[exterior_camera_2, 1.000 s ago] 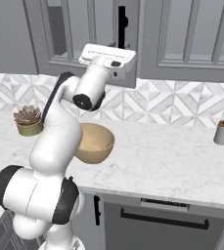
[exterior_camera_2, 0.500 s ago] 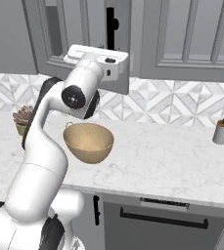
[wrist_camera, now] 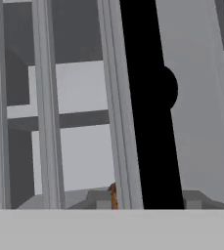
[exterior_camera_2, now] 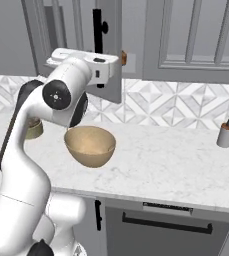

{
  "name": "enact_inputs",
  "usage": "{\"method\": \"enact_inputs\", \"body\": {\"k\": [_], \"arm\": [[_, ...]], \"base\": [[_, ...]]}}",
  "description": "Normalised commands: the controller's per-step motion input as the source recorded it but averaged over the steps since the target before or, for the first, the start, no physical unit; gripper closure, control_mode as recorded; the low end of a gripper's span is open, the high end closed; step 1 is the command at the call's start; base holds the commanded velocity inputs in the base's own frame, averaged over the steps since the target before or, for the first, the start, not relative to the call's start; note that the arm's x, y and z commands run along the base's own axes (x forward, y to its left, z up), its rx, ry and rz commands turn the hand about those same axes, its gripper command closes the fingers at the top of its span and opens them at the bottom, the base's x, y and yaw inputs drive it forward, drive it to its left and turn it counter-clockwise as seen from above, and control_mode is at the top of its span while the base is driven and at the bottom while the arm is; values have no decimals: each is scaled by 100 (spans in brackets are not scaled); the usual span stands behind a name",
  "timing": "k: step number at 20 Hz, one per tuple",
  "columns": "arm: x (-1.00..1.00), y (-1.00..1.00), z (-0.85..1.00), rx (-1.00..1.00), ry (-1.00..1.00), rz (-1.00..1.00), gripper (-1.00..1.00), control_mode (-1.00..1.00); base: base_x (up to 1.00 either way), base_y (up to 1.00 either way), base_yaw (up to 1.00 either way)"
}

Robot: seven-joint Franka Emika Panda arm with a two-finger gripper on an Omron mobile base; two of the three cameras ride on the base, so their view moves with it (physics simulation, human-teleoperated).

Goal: Open the cabinet, pick up the bread from the cabinet and place it in the basket. Then move the basket to the dining counter.

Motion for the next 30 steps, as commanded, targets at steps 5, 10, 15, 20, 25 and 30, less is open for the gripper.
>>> {"method": "enact_inputs", "body": {"k": [5,10,15,20,25,30], "arm": [[-35,100,0,10,13,1,100,-100],[-26,100,0,10,13,2,100,-100],[-22,100,0,12,12,2,100,-100],[-26,100,0,12,10,3,100,-100],[-25,100,-1,8,7,3,100,-100],[-34,100,0,8,6,4,100,-100]], "base": [[0,0,0],[0,0,0],[0,0,0],[0,0,0],[0,0,0],[0,0,0]]}}
